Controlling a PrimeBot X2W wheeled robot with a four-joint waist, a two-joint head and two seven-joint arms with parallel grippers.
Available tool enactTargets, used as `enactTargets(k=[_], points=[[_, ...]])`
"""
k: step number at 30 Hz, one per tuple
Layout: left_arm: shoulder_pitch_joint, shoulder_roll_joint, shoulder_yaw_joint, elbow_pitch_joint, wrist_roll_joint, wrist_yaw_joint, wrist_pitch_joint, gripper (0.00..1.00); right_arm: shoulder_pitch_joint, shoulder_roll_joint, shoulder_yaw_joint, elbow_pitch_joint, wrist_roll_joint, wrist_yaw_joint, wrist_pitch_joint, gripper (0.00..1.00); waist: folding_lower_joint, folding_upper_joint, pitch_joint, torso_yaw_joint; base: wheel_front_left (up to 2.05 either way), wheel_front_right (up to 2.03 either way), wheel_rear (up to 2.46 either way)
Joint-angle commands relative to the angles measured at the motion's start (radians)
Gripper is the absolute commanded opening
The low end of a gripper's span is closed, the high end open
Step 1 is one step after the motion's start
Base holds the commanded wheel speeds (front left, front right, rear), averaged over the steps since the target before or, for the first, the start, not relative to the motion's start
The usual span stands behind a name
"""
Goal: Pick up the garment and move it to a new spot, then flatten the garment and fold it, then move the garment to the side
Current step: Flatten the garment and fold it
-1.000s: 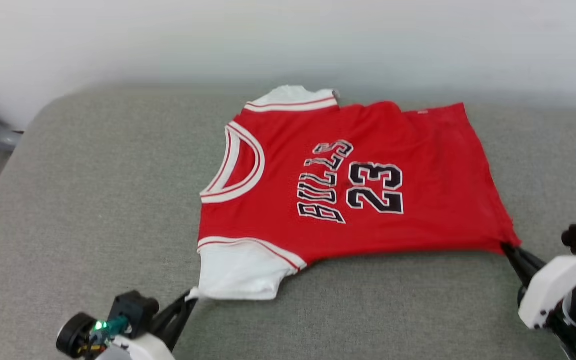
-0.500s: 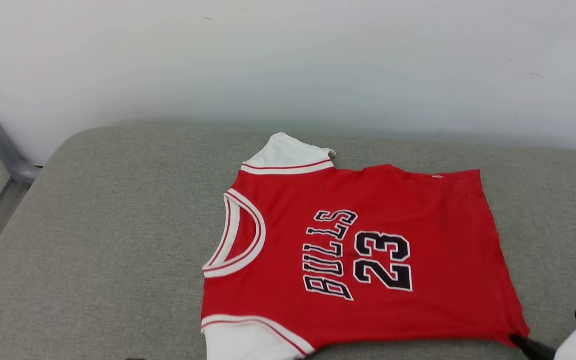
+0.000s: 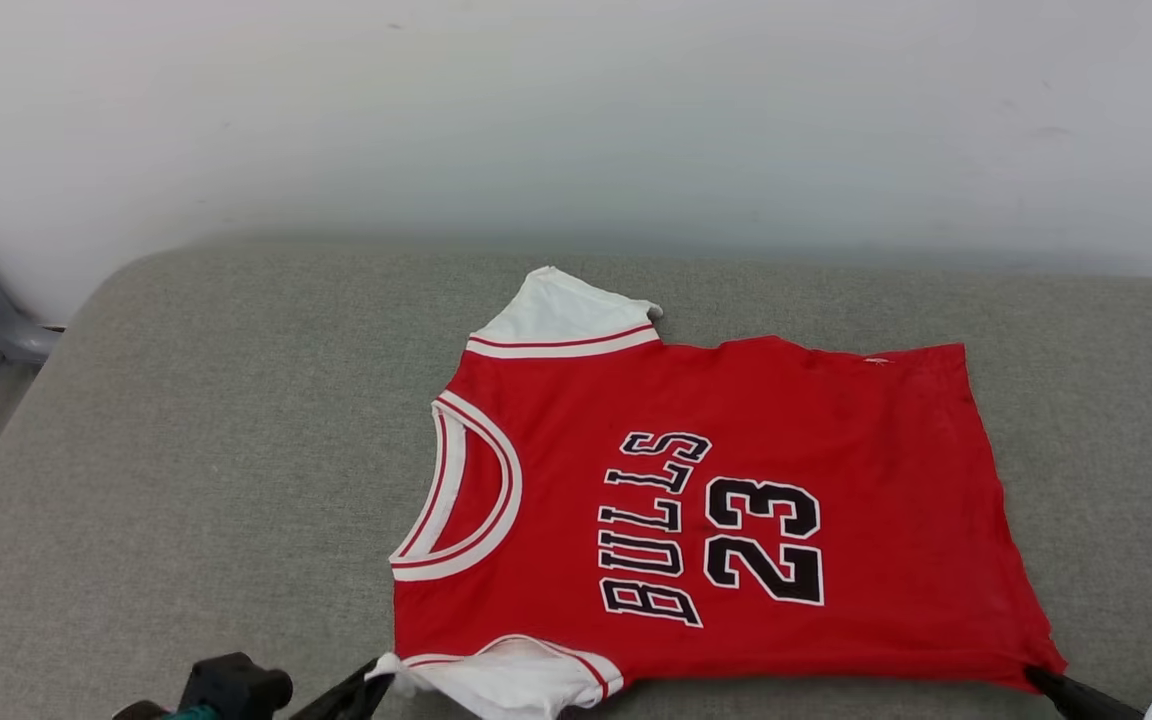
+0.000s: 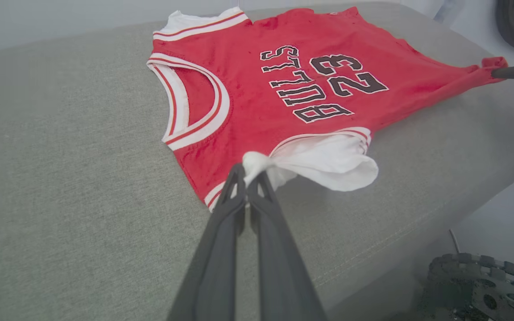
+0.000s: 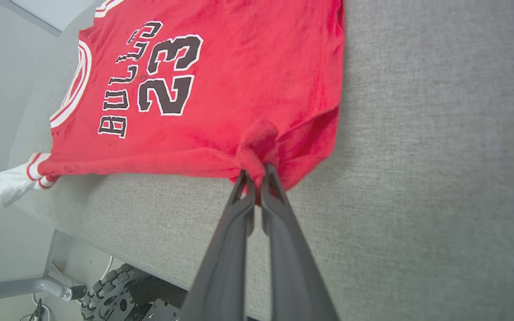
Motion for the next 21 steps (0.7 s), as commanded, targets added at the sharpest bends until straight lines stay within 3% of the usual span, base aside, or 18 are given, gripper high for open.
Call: enactTargets(k=[1, 10, 21], points=[[-0.025, -0.003, 0.012, -0.006, 0.005, 0.004, -0.009, 0.0, 0.002, 0.012, -0.019, -0.022, -0.011, -0.001, 0.013, 0.0, 0.0, -0.0001, 0.014, -0.004, 0.0, 0.0, 0.0], [-0.15, -0.021, 0.041, 0.012, 0.021, -0.014, -0.008, 0.0, -0.073, 0.065, -0.089, -0.079, -0.075, -0.001, 0.061, 0.0, 0.0, -0.0001, 0.099, -0.017, 0.0, 0.0, 0.0], [-0.338, -0.067, 0.043, 0.152, 0.044, -0.064, 0.018, 0.0, -0.209, 0.116, -0.097, -0.05, -0.187, -0.001, 0.118, 0.0, 0.0, -0.0001, 0.196, -0.039, 0.0, 0.0, 0.0]])
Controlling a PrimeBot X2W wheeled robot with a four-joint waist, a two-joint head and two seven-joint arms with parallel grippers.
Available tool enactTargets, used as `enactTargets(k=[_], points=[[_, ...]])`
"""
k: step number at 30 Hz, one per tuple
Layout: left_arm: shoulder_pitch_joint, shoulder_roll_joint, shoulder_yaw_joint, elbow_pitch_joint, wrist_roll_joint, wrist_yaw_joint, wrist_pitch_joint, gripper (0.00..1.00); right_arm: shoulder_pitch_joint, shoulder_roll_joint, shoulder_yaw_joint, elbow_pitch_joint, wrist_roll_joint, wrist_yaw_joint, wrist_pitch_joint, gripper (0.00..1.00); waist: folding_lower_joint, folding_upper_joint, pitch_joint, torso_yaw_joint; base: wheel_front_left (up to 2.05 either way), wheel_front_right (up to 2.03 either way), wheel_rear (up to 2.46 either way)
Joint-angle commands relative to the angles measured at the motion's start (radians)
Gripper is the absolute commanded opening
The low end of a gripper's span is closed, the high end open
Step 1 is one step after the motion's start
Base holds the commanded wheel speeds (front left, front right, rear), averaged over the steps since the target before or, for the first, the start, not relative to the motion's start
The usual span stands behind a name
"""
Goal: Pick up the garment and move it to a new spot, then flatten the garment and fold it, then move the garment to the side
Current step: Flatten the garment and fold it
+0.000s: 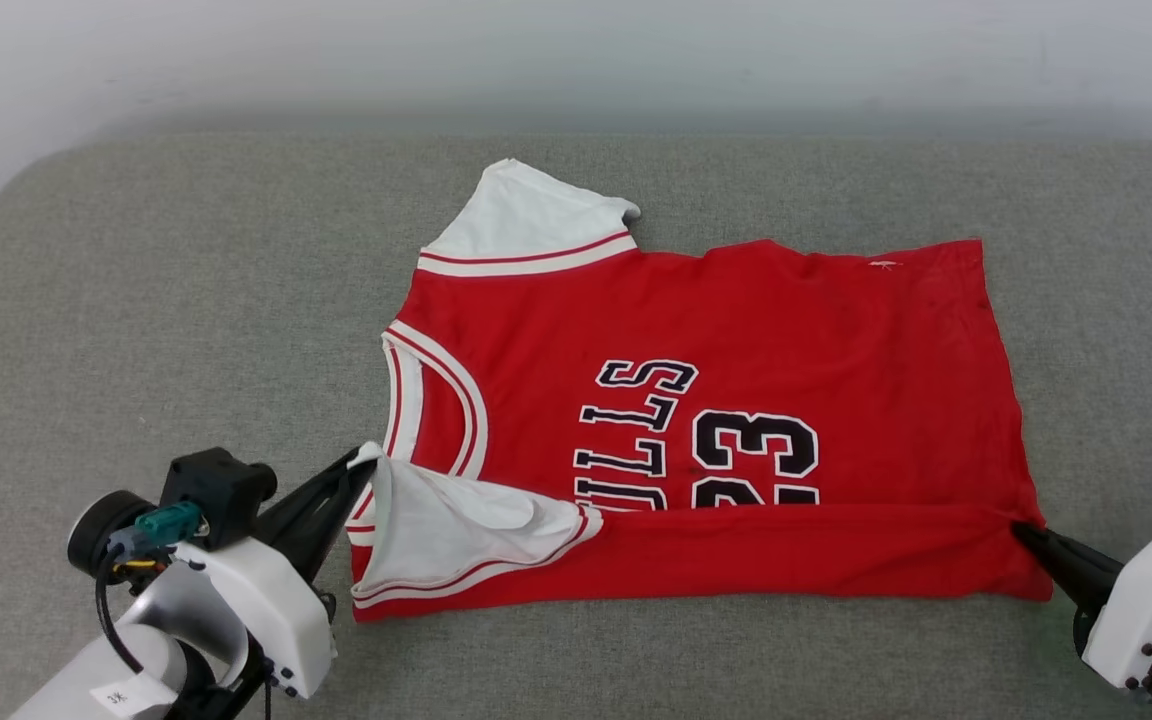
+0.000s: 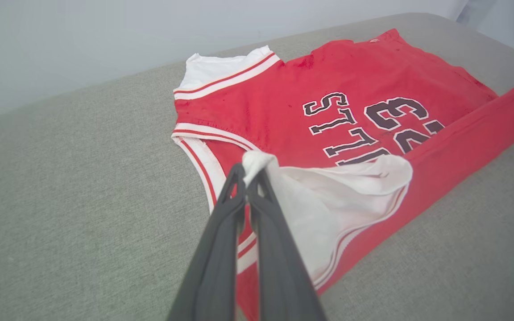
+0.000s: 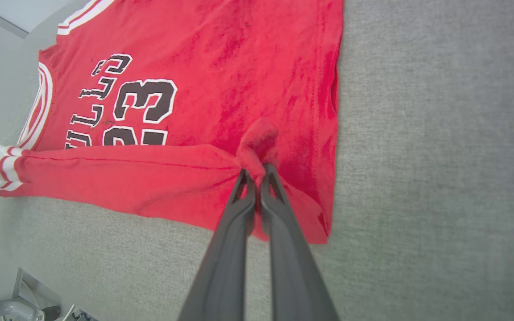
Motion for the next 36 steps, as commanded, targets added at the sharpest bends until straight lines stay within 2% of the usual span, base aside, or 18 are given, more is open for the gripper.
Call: enactTargets(k=[1, 13, 14, 15, 24, 30, 36], points=[[-0.02, -0.007, 0.001, 0.014, 0.007, -0.006, 0.002, 0.0, -0.021, 0.005, -0.001, 0.004, -0.007, -0.001, 0.003, 0.0, -0.0002, 0.0, 0.015, -0.005, 0.0, 0.0, 0.0], [-0.151, -0.075, -0.041, 0.219, 0.041, -0.053, 0.005, 0.0, -0.117, 0.022, 0.028, 0.095, -0.065, -0.001, 0.003, 0.0, -0.0002, 0.0, 0.068, -0.018, 0.0, 0.0, 0.0], [-0.162, -0.082, -0.045, 0.238, 0.048, -0.049, 0.003, 0.03, -0.124, 0.021, 0.027, 0.102, -0.073, -0.001, -0.002, 0.46, -0.0002, 0.0, 0.069, -0.017, 0.0, 0.0, 0.0], [-0.173, -0.09, -0.046, 0.257, 0.054, -0.04, -0.002, 1.0, -0.13, 0.023, 0.024, 0.112, -0.076, -0.001, -0.002, 1.0, -0.0002, 0.0, 0.07, -0.017, 0.0, 0.0, 0.0], [-0.163, -0.179, -0.052, 0.401, 0.048, -0.015, -0.082, 1.0, -0.137, 0.046, 0.021, 0.139, -0.115, -0.001, -0.058, 1.0, -0.0002, 0.0, 0.011, -0.013, 0.0, 0.0, 0.0], [-0.078, -0.23, -0.018, 0.416, 0.0, 0.038, -0.159, 1.0, -0.063, 0.07, -0.004, 0.102, -0.169, -0.001, -0.12, 1.0, -0.0002, 0.0, -0.058, -0.003, 0.0, 0.0, 0.0], [0.009, -0.225, 0.004, 0.361, -0.03, 0.09, -0.175, 1.0, 0.012, 0.091, -0.031, 0.036, -0.264, -0.001, -0.112, 1.0, -0.0002, 0.0, -0.109, 0.004, 0.0, 0.0, 0.0]])
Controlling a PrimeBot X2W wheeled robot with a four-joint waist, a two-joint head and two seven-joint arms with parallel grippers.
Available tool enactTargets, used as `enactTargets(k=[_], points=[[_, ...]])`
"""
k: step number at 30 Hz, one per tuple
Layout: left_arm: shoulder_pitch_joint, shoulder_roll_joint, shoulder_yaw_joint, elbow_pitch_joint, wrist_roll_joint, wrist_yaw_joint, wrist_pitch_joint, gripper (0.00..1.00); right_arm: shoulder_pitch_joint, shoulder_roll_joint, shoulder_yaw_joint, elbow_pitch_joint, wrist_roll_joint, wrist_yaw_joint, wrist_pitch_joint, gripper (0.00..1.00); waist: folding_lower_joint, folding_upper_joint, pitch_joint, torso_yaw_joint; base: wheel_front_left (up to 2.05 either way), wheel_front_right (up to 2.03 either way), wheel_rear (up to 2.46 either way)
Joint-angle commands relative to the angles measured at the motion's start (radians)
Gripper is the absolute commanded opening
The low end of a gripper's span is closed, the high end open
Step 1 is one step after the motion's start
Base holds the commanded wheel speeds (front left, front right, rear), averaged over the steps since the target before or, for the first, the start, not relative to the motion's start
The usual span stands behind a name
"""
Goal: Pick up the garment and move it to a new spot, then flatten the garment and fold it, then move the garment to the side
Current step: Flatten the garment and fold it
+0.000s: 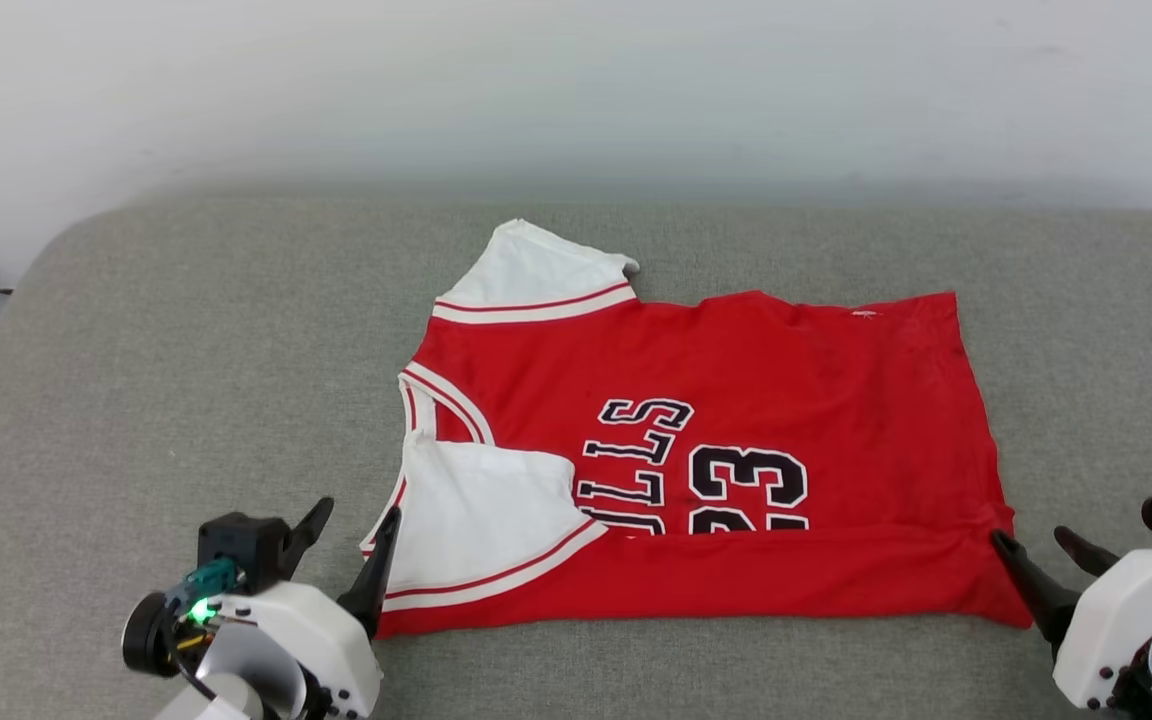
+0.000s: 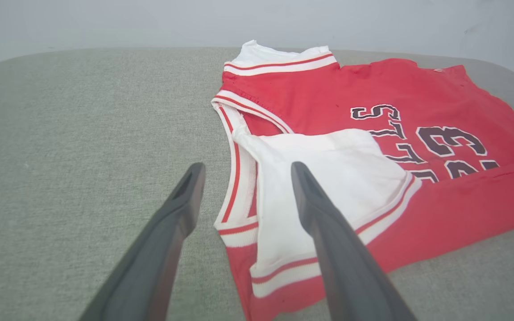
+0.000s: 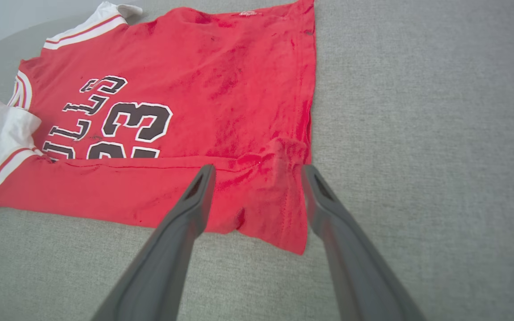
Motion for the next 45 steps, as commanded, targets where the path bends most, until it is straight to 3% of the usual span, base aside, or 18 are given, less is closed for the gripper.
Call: enactTargets(k=[1, 6, 7, 13, 18, 29, 35, 36, 45], points=[[0.025, 0.006, 0.009, -0.017, -0.011, 0.015, 0.005, 1.0, 0.019, 0.009, -0.008, -0.016, -0.024, -0.001, 0.012, 1.0, 0.0001, 0.0, -0.015, 0.003, 0.0, 0.0, 0.0], [0.092, 0.028, 0.009, -0.105, -0.035, 0.074, 0.071, 1.0, 0.055, 0.046, -0.037, -0.077, -0.111, -0.001, 0.079, 1.0, 0.0001, 0.0, -0.025, 0.001, 0.0, 0.0, 0.0], [0.126, 0.047, -0.005, -0.159, -0.042, 0.108, 0.138, 1.0, 0.075, 0.072, -0.054, -0.111, -0.148, -0.001, 0.141, 1.0, 0.0001, 0.0, -0.019, -0.002, 0.0, 0.0, 0.0], [0.152, 0.089, -0.037, -0.242, -0.045, 0.166, 0.282, 1.0, 0.099, 0.126, -0.095, -0.185, -0.21, -0.001, 0.237, 1.0, 0.0001, 0.0, 0.009, -0.011, 0.0, 0.0, 0.0], [0.141, 0.107, -0.036, -0.26, -0.039, 0.208, 0.33, 1.0, 0.105, 0.148, -0.105, -0.224, -0.225, -0.001, 0.262, 1.0, 0.0001, 0.0, 0.039, -0.027, 0.0, 0.0, 0.0], [0.117, 0.095, -0.023, -0.193, -0.046, 0.214, 0.315, 1.0, 0.101, 0.146, -0.109, -0.24, -0.22, -0.001, 0.255, 1.0, 0.0001, 0.0, 0.1, -0.061, 0.0, 0.0, 0.0], [0.109, 0.086, -0.047, -0.149, -0.06, 0.202, 0.366, 1.0, 0.09, 0.14, -0.108, -0.243, -0.218, -0.001, 0.254, 1.0, 0.0001, 0.0, 0.12, -0.068, 0.0, 0.0, 0.0], [0.119, 0.078, -0.068, -0.13, -0.074, 0.185, 0.402, 0.0, 0.085, 0.137, -0.11, -0.24, -0.226, -0.001, 0.249, 1.0, 0.0001, 0.0, 0.121, -0.067, 0.0, 0.0, 0.0], [0.117, 0.08, -0.039, -0.189, -0.076, 0.169, 0.32, 0.0, 0.086, 0.129, -0.119, -0.226, -0.247, -0.001, 0.258, 1.0, 0.0001, 0.0, 0.073, -0.028, 0.0, 0.0, 0.0]])
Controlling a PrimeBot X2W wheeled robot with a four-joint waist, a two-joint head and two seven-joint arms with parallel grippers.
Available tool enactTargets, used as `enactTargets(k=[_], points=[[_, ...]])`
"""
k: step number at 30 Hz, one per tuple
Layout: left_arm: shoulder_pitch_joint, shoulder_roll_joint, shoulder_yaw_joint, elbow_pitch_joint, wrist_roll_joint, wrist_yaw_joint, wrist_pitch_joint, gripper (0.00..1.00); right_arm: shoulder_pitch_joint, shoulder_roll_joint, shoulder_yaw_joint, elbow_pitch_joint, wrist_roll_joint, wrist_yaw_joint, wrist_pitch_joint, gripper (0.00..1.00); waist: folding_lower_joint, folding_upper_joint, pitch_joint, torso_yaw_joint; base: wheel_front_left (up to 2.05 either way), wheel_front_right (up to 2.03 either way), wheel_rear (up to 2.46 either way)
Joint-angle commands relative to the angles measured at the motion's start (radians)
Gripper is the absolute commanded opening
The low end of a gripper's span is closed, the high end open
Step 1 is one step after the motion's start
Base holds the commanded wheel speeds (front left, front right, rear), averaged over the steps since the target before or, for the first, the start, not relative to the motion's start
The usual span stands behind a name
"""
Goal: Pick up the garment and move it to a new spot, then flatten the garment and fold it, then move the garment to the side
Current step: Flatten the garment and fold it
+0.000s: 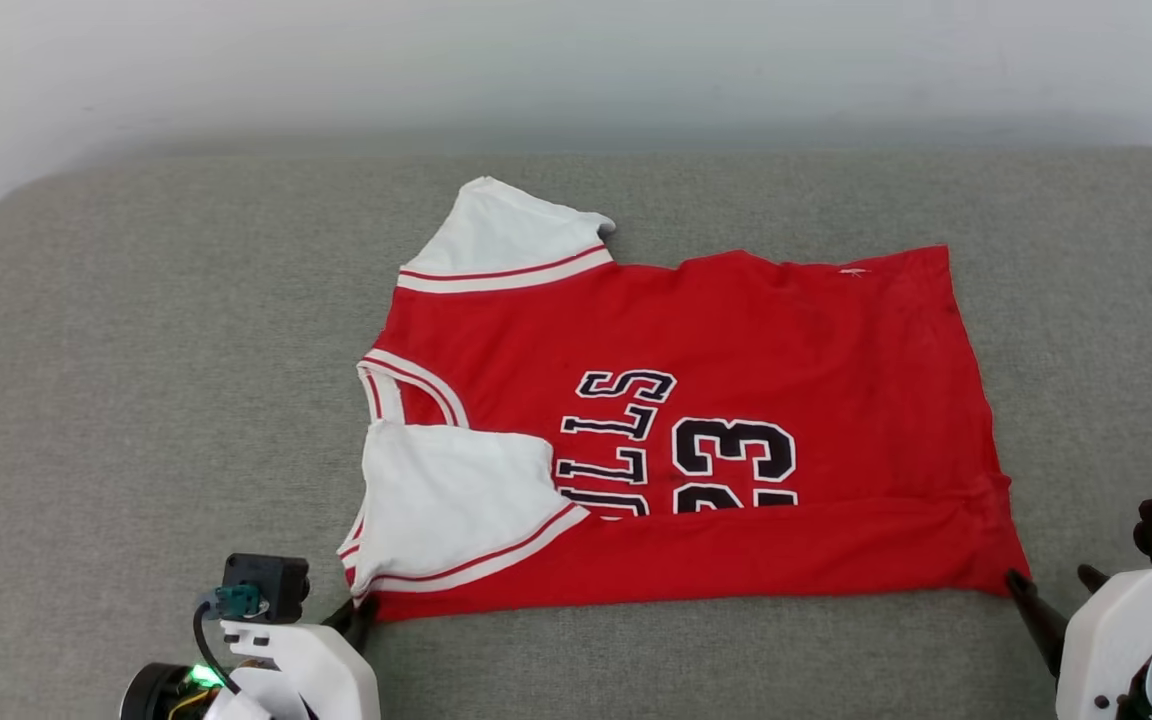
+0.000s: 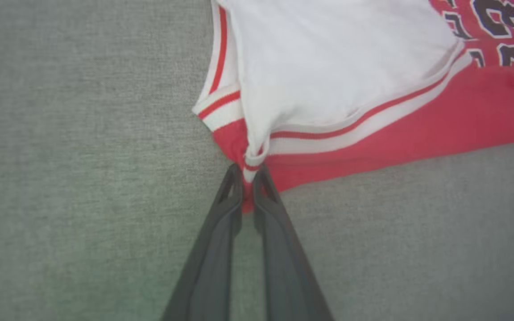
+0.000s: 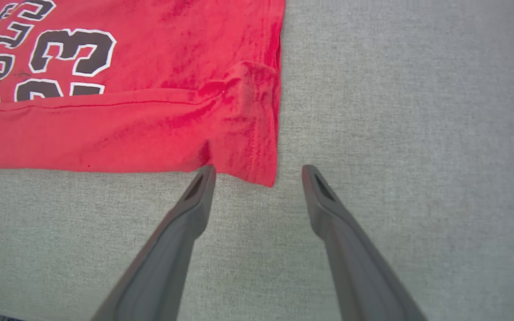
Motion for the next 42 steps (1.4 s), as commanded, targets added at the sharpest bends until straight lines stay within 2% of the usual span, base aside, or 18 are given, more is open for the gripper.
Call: enactTargets(k=[1, 6, 10, 16, 20, 21, 22, 23, 24, 34, 42], points=[[0.005, 0.006, 0.006, -0.013, 0.006, 0.004, -0.009, 0.0, -0.007, -0.008, -0.003, 0.006, -0.009, -0.001, 0.004, 1.0, 0.0, -0.0001, -0.01, 0.011, 0.0, 0.0, 0.0], [0.011, 0.024, 0.015, -0.112, 0.02, 0.022, -0.02, 0.0, -0.03, 0.005, -0.033, 0.04, -0.044, -0.001, 0.014, 1.0, 0.0, -0.0001, -0.02, 0.032, 0.0, 0.0, 0.0], [0.01, 0.05, 0.013, -0.226, 0.039, 0.053, 0.001, 0.0, -0.068, 0.027, -0.054, 0.112, -0.081, -0.001, 0.036, 1.0, 0.0, -0.0001, -0.007, 0.052, 0.0, 0.0, 0.0], [-0.007, 0.063, 0.006, -0.284, 0.059, 0.067, 0.017, 0.0, -0.099, 0.042, -0.06, 0.187, -0.11, -0.001, 0.048, 1.0, 0.0, -0.0001, 0.023, 0.069, 0.0, 0.0, 0.0], [-0.023, 0.061, -0.006, -0.298, 0.067, 0.065, 0.026, 0.0, -0.107, 0.052, -0.045, 0.279, -0.124, -0.001, 0.05, 1.0, 0.0, -0.0001, 0.058, 0.085, 0.0, 0.0, 0.0], [-0.023, 0.061, -0.007, -0.296, 0.066, 0.064, 0.026, 0.0, -0.104, 0.054, -0.04, 0.288, -0.119, -0.001, 0.054, 0.79, 0.0, -0.0001, 0.06, 0.086, 0.0, 0.0, 0.0], [-0.024, 0.061, -0.008, -0.293, 0.066, 0.062, 0.026, 0.0, -0.103, 0.055, -0.039, 0.296, -0.116, -0.001, 0.057, 0.41, 0.0, -0.0001, 0.062, 0.087, 0.0, 0.0, 0.0], [-0.025, 0.061, -0.008, -0.291, 0.065, 0.06, 0.025, 0.0, -0.102, 0.055, -0.039, 0.303, -0.116, -0.001, 0.057, 0.13, 0.0, -0.0001, 0.063, 0.087, 0.0, 0.0, 0.0], [-0.026, 0.061, -0.009, -0.288, 0.064, 0.06, 0.025, 0.0, -0.102, 0.053, -0.039, 0.307, -0.118, -0.001, 0.056, 0.0, 0.0, -0.0001, 0.062, 0.087, 0.0, 0.0, 0.0], [0.01, 0.062, -0.023, -0.235, 0.038, 0.051, 0.042, 0.0, -0.099, 0.022, -0.086, 0.302, -0.112, -0.001, 0.031, 0.0, 0.0, -0.0001, 0.004, 0.068, 0.0, 0.0, 0.0], [0.076, 0.076, -0.038, -0.211, 0.001, 0.047, 0.063, 0.0, -0.053, -0.006, -0.088, 0.247, -0.078, -0.001, 0.068, 0.0, 0.0, -0.0001, -0.081, 0.053, 0.0, 0.0, 0.0]])
